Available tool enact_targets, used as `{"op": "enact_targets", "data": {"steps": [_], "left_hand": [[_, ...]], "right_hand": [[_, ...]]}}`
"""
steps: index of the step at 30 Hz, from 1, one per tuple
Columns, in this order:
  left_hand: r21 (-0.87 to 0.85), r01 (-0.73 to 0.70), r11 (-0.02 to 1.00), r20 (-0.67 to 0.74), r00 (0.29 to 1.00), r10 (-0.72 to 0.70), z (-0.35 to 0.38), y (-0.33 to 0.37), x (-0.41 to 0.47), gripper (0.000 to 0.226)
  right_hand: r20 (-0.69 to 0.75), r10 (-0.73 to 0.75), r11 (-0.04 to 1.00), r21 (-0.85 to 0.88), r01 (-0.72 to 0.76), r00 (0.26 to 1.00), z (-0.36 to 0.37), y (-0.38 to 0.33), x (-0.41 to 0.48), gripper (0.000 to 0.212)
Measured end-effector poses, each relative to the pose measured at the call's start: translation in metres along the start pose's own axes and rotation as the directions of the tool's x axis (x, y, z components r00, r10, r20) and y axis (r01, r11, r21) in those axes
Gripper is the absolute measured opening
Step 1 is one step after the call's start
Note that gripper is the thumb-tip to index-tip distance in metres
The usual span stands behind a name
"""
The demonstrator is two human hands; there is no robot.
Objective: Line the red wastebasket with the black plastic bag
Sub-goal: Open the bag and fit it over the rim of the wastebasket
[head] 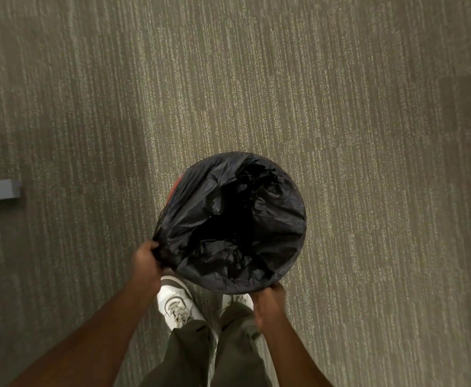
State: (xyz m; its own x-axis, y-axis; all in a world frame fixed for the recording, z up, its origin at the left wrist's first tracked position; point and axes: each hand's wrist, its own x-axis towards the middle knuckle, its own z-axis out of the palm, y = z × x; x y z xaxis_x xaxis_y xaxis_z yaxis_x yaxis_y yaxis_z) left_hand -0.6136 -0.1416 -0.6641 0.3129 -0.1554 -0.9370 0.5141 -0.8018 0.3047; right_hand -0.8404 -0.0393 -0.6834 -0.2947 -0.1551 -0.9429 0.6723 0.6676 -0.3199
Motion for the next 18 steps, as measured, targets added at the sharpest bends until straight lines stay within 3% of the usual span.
{"op": "enact_targets", "data": {"steps": [2, 5, 7, 9, 11, 13, 15, 17, 18], "left_hand": [[0.121, -0.052, 0.991, -0.034, 0.998, 0.057, 0.007, 0.005, 0.012, 0.018], [0.235, -0.09, 0.968, -0.04, 0.994, 0.102, 0.022, 0.014, 0.025, 0.02], [0.233, -0.124, 0.965, -0.071, 0.987, 0.144, 0.032, 0.025, 0.025, 0.02], [0.214, -0.253, 0.943, -0.089, 0.957, 0.277, 0.039, 0.038, 0.02, 0.016], [0.293, -0.473, 0.831, -0.004, 0.868, 0.496, 0.044, 0.05, 0.01, 0.017], [0.48, -0.646, 0.593, 0.193, 0.737, 0.647, 0.046, 0.058, -0.003, 0.031], [0.578, -0.716, 0.39, 0.36, 0.654, 0.666, 0.052, 0.065, -0.007, 0.037], [0.628, -0.717, 0.302, 0.41, 0.635, 0.655, 0.06, 0.07, -0.005, 0.035], [0.638, -0.71, 0.298, 0.405, 0.639, 0.654, 0.064, 0.072, -0.003, 0.031]], "right_hand": [[-0.06, -0.009, 0.999, -0.044, 0.007, 0.998, 0.002, -0.003, 0.007, 0.018], [-0.05, -0.008, 0.996, -0.085, 0.004, 0.999, 0.003, -0.008, 0.014, 0.027], [0.004, 0.015, 0.992, -0.123, -0.015, 1.0, -0.003, -0.016, 0.013, 0.022], [-0.028, 0.014, 0.991, -0.132, -0.017, 1.0, -0.011, -0.027, 0.012, 0.018], [-0.158, -0.043, 0.997, -0.077, 0.031, 0.987, -0.017, -0.042, 0.015, 0.027], [-0.263, -0.145, 0.989, -0.018, 0.146, 0.954, -0.019, -0.065, 0.02, 0.039], [-0.284, -0.245, 0.968, -0.01, 0.252, 0.927, -0.018, -0.091, 0.022, 0.031], [-0.211, -0.348, 0.937, -0.096, 0.335, 0.913, -0.013, -0.113, 0.023, 0.013], [-0.159, -0.388, 0.918, -0.148, 0.367, 0.908, -0.011, -0.121, 0.025, 0.017]]}}
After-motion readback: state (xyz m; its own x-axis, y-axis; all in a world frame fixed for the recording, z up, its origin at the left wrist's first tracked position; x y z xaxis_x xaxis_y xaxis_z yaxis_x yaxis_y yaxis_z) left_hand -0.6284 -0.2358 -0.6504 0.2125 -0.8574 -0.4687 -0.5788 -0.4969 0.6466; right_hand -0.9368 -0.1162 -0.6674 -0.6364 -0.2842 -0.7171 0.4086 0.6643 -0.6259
